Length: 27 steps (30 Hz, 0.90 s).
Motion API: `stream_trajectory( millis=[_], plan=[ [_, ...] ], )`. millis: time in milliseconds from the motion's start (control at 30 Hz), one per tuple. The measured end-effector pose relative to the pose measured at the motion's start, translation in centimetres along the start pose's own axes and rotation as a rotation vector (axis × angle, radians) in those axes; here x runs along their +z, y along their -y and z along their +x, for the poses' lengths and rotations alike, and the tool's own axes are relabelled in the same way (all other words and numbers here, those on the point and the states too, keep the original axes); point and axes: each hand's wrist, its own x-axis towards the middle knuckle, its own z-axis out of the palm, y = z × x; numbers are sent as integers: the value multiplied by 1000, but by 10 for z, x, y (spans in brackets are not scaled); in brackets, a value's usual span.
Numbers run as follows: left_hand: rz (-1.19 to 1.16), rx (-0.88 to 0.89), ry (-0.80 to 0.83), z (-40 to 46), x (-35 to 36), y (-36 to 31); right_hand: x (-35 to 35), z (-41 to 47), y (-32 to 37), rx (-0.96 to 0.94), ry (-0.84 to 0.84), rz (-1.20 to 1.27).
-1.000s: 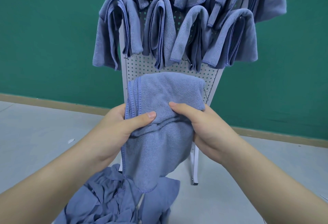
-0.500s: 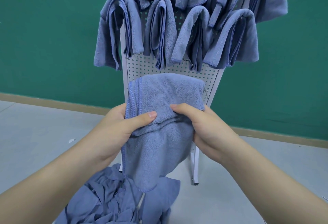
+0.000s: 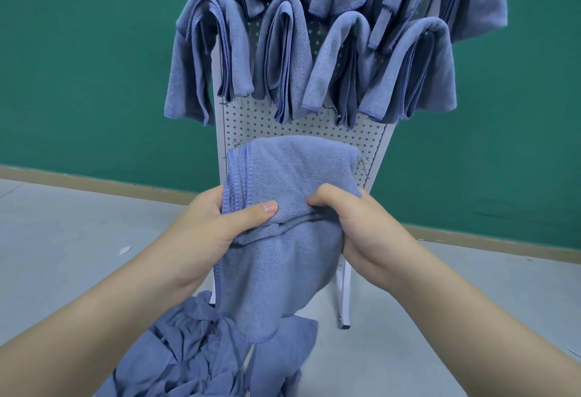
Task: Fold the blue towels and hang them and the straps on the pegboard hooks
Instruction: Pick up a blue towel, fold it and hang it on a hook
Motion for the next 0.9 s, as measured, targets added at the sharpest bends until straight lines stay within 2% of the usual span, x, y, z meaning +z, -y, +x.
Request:
stream_trajectory(
  millis=[900],
  plan=[
    [38,3,1,0,-1,1,1,0,-2,-37,-17,-30]
  ],
)
